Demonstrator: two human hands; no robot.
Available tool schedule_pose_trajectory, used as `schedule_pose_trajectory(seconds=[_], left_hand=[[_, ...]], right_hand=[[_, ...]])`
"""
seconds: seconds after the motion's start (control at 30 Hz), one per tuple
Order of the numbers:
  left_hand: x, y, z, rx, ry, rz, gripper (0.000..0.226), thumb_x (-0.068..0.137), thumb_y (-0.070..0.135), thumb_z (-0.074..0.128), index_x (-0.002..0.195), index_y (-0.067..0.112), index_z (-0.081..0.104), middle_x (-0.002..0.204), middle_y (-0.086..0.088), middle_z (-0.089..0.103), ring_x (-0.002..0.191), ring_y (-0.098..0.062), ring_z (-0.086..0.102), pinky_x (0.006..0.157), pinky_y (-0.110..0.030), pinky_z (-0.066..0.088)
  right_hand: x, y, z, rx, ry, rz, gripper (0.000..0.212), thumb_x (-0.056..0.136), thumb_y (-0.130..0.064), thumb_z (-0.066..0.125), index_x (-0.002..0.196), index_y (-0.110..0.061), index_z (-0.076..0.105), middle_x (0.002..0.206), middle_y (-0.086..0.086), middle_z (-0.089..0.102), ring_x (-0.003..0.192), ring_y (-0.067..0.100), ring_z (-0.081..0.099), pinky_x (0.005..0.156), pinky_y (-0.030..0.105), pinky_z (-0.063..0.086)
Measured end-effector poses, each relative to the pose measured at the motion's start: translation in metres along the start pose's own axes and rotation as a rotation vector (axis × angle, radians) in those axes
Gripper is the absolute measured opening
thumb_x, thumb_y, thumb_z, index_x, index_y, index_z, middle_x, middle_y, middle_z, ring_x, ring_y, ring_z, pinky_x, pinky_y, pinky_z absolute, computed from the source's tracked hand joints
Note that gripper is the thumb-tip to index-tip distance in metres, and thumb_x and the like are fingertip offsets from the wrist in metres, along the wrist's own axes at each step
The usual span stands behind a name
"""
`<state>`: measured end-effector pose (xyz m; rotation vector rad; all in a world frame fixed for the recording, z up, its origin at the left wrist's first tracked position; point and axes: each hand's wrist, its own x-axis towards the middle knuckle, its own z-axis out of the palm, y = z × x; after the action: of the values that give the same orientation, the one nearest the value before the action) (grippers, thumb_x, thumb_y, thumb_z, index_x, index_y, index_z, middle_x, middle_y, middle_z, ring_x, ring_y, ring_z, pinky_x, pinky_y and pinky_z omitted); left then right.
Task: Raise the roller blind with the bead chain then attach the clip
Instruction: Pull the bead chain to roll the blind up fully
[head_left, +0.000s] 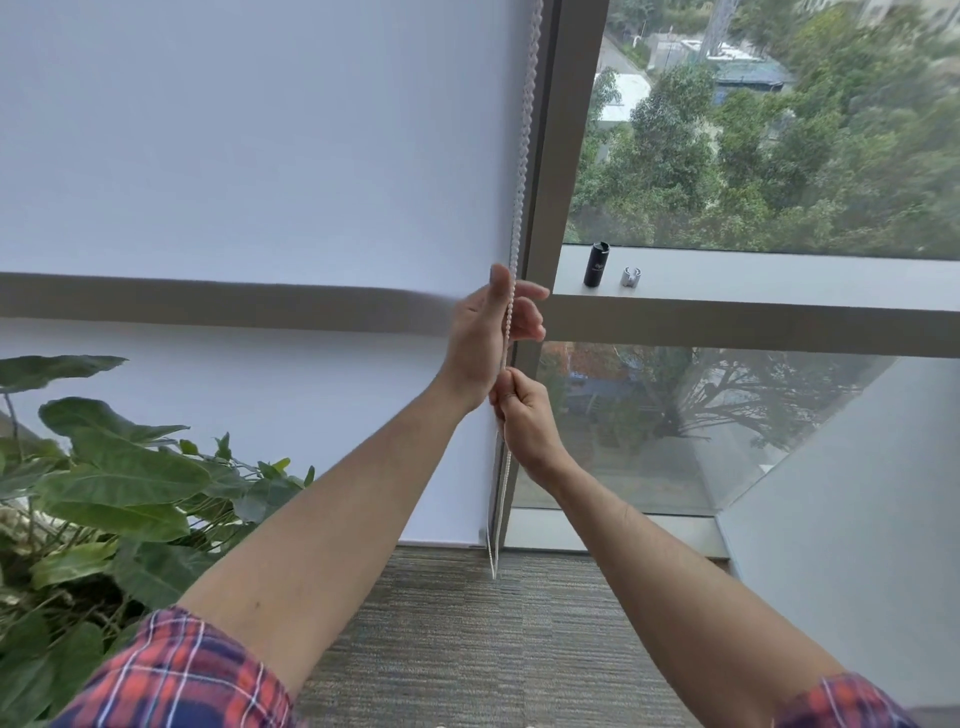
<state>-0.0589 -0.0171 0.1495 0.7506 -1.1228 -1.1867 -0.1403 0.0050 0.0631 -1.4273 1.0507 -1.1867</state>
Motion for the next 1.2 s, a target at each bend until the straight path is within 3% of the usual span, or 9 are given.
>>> schedule_pose_trajectory(seconds=[0.1, 0.23, 0.5, 0.67, 0.93, 1.03, 1.1, 1.17, 1.2], left_hand=[[-0.005, -0.006, 0.008, -0.067, 0.03, -0.008, 0.057, 0.099, 0.051, 0.038, 0.075, 0.011, 0.07, 0.043, 0.008, 0.039, 0.038, -0.01, 0.033, 0.043, -0.024, 0.03], [-0.019, -0.021, 0.01, -0.041, 0.076, -0.053, 0.065, 0.101, 0.051, 0.03, 0.063, 0.012, 0.066, 0.043, 0.01, 0.027, 0.039, -0.009, 0.017, 0.041, -0.025, 0.014], [-0.03, -0.021, 0.02, 0.028, 0.112, 0.082, 0.046, 0.103, 0.035, 0.035, 0.073, 0.014, 0.062, 0.047, 0.015, 0.034, 0.04, -0.003, 0.026, 0.04, -0.016, 0.024], [-0.041, -0.031, 0.018, 0.104, 0.141, -0.008, 0.05, 0.101, 0.04, 0.038, 0.056, 0.024, 0.052, 0.043, 0.011, 0.033, 0.037, -0.007, 0.027, 0.037, -0.019, 0.022], [-0.044, -0.028, 0.018, 0.117, 0.23, -0.057, 0.051, 0.103, 0.04, 0.038, 0.058, 0.017, 0.045, 0.041, 0.004, 0.032, 0.034, -0.008, 0.027, 0.037, -0.021, 0.019], [-0.05, -0.036, 0.017, 0.131, 0.238, -0.105, 0.051, 0.102, 0.041, 0.04, 0.057, 0.018, 0.043, 0.042, 0.004, 0.031, 0.034, -0.008, 0.026, 0.036, -0.019, 0.02], [-0.057, -0.047, 0.014, 0.165, 0.246, -0.134, 0.051, 0.1, 0.043, 0.042, 0.054, 0.021, 0.043, 0.044, 0.007, 0.033, 0.037, -0.008, 0.028, 0.039, -0.02, 0.025], [-0.067, -0.06, 0.009, 0.212, 0.248, -0.162, 0.052, 0.1, 0.042, 0.042, 0.052, 0.024, 0.043, 0.044, 0.011, 0.035, 0.04, -0.007, 0.03, 0.043, -0.021, 0.028], [-0.073, -0.066, 0.007, 0.235, 0.244, -0.179, 0.052, 0.101, 0.041, 0.041, 0.052, 0.024, 0.044, 0.044, 0.011, 0.036, 0.041, -0.007, 0.031, 0.044, -0.022, 0.028]], right_hand=[[-0.01, 0.014, -0.001, 0.0, 0.0, 0.034, 0.039, 0.097, -0.027, 0.039, 0.059, -0.03, 0.044, 0.051, -0.015, 0.037, 0.047, 0.004, 0.028, 0.045, 0.025, 0.024], [-0.021, 0.028, -0.003, -0.009, 0.002, 0.095, 0.042, 0.097, -0.025, 0.039, 0.056, -0.032, 0.046, 0.047, -0.016, 0.038, 0.044, 0.004, 0.028, 0.044, 0.025, 0.025], [-0.037, 0.045, -0.007, 0.006, 0.0, 0.165, 0.047, 0.101, -0.018, 0.039, 0.057, -0.031, 0.048, 0.051, -0.013, 0.036, 0.044, 0.005, 0.027, 0.042, 0.023, 0.024], [-0.049, 0.058, -0.008, -0.011, -0.035, 0.215, 0.045, 0.1, -0.022, 0.041, 0.058, -0.033, 0.05, 0.052, -0.008, 0.036, 0.045, 0.007, 0.027, 0.044, 0.029, 0.022], [-0.047, 0.059, -0.005, 0.011, -0.08, 0.227, 0.048, 0.102, -0.006, 0.036, 0.061, -0.029, 0.049, 0.048, -0.014, 0.045, 0.044, 0.006, 0.035, 0.044, 0.024, 0.031], [-0.044, 0.057, -0.015, -0.052, -0.111, 0.2, 0.034, 0.099, -0.006, 0.043, 0.074, -0.021, 0.06, 0.063, -0.013, 0.061, 0.06, 0.006, 0.055, 0.062, 0.031, 0.044], [-0.041, 0.054, -0.024, -0.007, -0.067, 0.21, 0.027, 0.099, -0.011, 0.049, 0.104, -0.027, 0.069, 0.095, -0.014, 0.069, 0.091, 0.002, 0.064, 0.08, 0.022, 0.05], [-0.035, 0.05, -0.033, 0.052, 0.048, 0.228, 0.035, 0.099, -0.014, 0.049, 0.132, -0.021, 0.058, 0.119, -0.007, 0.067, 0.117, 0.009, 0.06, 0.096, 0.022, 0.047], [-0.031, 0.044, -0.036, 0.063, 0.09, 0.234, 0.036, 0.099, -0.017, 0.048, 0.134, -0.018, 0.056, 0.122, -0.002, 0.066, 0.121, 0.014, 0.058, 0.1, 0.028, 0.045]])
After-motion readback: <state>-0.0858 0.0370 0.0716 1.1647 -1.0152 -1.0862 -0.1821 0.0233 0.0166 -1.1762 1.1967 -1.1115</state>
